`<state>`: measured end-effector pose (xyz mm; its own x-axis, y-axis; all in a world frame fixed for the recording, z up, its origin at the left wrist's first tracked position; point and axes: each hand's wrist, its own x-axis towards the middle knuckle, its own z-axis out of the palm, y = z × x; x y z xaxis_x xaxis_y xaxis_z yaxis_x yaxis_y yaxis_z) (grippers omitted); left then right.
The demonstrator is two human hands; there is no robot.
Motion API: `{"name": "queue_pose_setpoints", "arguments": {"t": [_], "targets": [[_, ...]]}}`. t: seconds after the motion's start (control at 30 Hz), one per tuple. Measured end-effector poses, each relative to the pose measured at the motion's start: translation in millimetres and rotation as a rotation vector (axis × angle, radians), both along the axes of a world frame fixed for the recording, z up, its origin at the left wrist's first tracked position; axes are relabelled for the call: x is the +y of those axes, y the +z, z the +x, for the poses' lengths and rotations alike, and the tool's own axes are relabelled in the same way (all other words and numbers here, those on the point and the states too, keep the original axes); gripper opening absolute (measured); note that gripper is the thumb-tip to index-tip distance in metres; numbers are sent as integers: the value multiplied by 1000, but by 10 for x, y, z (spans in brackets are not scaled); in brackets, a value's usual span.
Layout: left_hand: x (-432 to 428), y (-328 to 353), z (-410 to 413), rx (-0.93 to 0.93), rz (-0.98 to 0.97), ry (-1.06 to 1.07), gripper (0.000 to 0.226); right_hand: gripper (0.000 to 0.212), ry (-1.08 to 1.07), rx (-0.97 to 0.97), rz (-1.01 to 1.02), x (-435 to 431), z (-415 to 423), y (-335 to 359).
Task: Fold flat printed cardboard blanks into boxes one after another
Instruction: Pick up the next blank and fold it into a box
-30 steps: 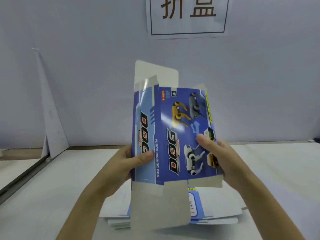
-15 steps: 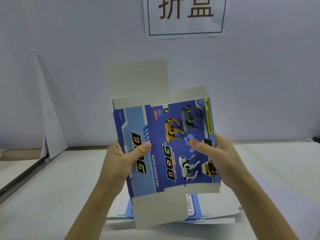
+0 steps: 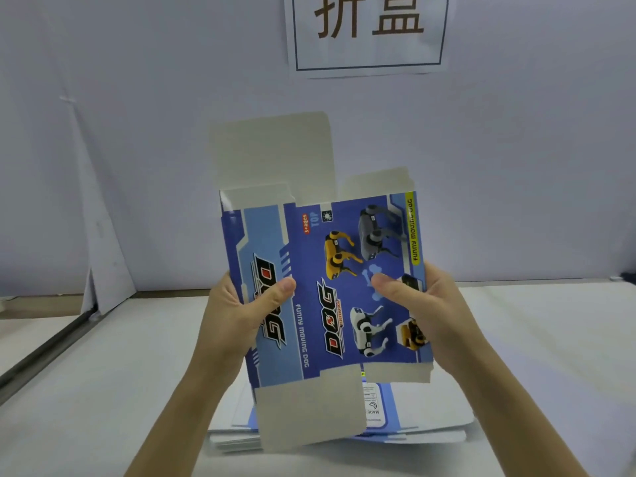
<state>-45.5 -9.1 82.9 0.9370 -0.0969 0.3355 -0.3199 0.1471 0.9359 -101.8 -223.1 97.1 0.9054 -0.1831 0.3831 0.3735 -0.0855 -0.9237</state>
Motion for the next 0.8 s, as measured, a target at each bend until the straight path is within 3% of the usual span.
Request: {"name": "queue_pose_setpoints", "arguments": {"t": [0.07,0.17,0.3,0.53,0.6,0.7,0.73,0.8], "targets": [[-3,-1,1,-9,4,5,38,26,-5,8,-6,-11,7,-1],[8,15,-3,-38,17,33,37,12,14,-14,27,11,15,-1],[-23,50,-17,-43,34,37,41,10,-1,-62,56,36,11,-16],[-164,116,-148,-195,64,-36,80,23,83,-188,-28,107,-10,-9],[-122,124,-148,-239,127,-64,87,37,155,-169,-26,97,9,-5],[29,138,-138,-299,257,-92,88,76,454,-97,314,13,7,44],[69,154,-155,-367,336,-88,89,79,561,-96,463,-7,-7,63],[91,186,-194,-536,490,-67,92,70,594,-92,551,-64,-23,75]]}}
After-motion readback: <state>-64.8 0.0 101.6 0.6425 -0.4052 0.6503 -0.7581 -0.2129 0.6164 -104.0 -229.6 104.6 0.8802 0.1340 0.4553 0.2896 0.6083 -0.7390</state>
